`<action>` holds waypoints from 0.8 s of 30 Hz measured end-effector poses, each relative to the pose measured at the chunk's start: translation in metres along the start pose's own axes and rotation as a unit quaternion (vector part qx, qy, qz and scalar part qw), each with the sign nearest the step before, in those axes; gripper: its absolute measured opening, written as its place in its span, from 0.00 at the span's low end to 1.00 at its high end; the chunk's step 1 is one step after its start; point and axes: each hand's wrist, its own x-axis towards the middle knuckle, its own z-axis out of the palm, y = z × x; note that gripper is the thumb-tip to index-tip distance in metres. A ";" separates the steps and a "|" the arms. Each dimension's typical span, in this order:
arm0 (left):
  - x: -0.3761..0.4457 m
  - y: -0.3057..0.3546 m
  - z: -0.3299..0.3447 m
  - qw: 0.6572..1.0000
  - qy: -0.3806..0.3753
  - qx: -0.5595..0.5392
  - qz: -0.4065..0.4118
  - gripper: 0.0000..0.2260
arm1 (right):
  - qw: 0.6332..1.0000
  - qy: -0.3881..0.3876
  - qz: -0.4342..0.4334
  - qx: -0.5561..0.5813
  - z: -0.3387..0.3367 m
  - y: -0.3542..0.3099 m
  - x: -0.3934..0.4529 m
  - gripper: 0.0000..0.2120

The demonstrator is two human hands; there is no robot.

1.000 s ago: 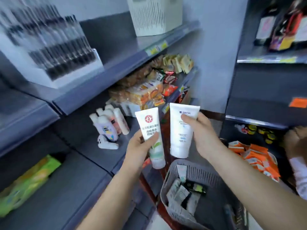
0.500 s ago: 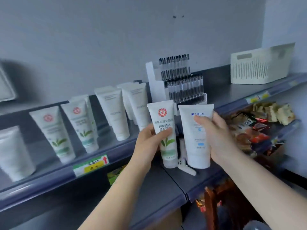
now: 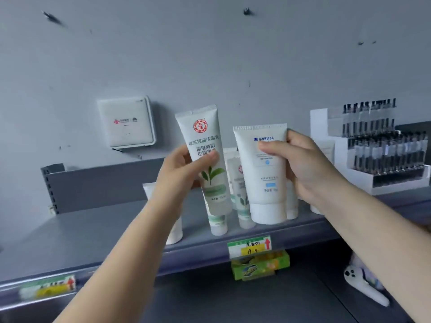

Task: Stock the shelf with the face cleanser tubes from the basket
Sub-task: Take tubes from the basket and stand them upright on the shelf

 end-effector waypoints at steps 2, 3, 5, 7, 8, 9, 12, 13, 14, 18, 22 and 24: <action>0.010 0.009 -0.032 1.000 0.014 0.010 0.018 0.09 | 1.000 -0.011 -0.006 -0.008 0.026 -0.002 0.018 0.05; 0.014 0.013 -0.047 0.999 0.022 0.015 0.029 0.06 | 1.000 -0.019 -0.008 -0.009 0.039 -0.004 0.027 0.04; 0.025 0.022 -0.076 0.998 0.037 0.034 0.046 0.03 | 0.999 -0.037 -0.007 -0.015 0.063 -0.007 0.045 0.04; 0.035 0.028 -0.103 0.996 0.044 0.052 0.053 0.03 | 0.999 -0.046 -0.004 -0.024 0.085 -0.011 0.063 0.05; 0.040 0.029 -0.116 0.996 0.044 0.059 0.054 0.04 | 0.998 -0.048 -0.003 -0.028 0.094 -0.013 0.072 0.05; 0.045 0.030 -0.129 0.996 0.045 0.066 0.052 0.04 | 0.998 -0.047 -0.003 -0.031 0.103 -0.014 0.081 0.05; 0.060 0.025 -0.164 0.995 0.059 0.066 0.036 0.05 | 0.998 -0.040 0.001 -0.049 0.126 -0.015 0.106 0.07; 0.064 0.023 -0.173 0.996 0.064 0.062 0.029 0.05 | 0.998 -0.038 0.004 -0.057 0.132 -0.015 0.113 0.07; 0.069 0.019 -0.182 0.996 0.068 0.058 0.021 0.05 | 0.997 -0.037 0.008 -0.065 0.137 -0.013 0.120 0.07; 0.084 0.001 -0.206 0.995 0.079 0.048 -0.020 0.05 | 0.990 -0.069 0.027 -0.117 0.151 -0.006 0.143 0.05; 0.097 -0.023 -0.221 0.993 0.094 0.051 -0.053 0.05 | 0.983 -0.102 0.062 -0.139 0.160 0.011 0.164 0.10; 0.102 -0.033 -0.224 0.991 0.100 0.059 -0.067 0.06 | 0.977 -0.119 0.085 -0.155 0.161 0.022 0.173 0.13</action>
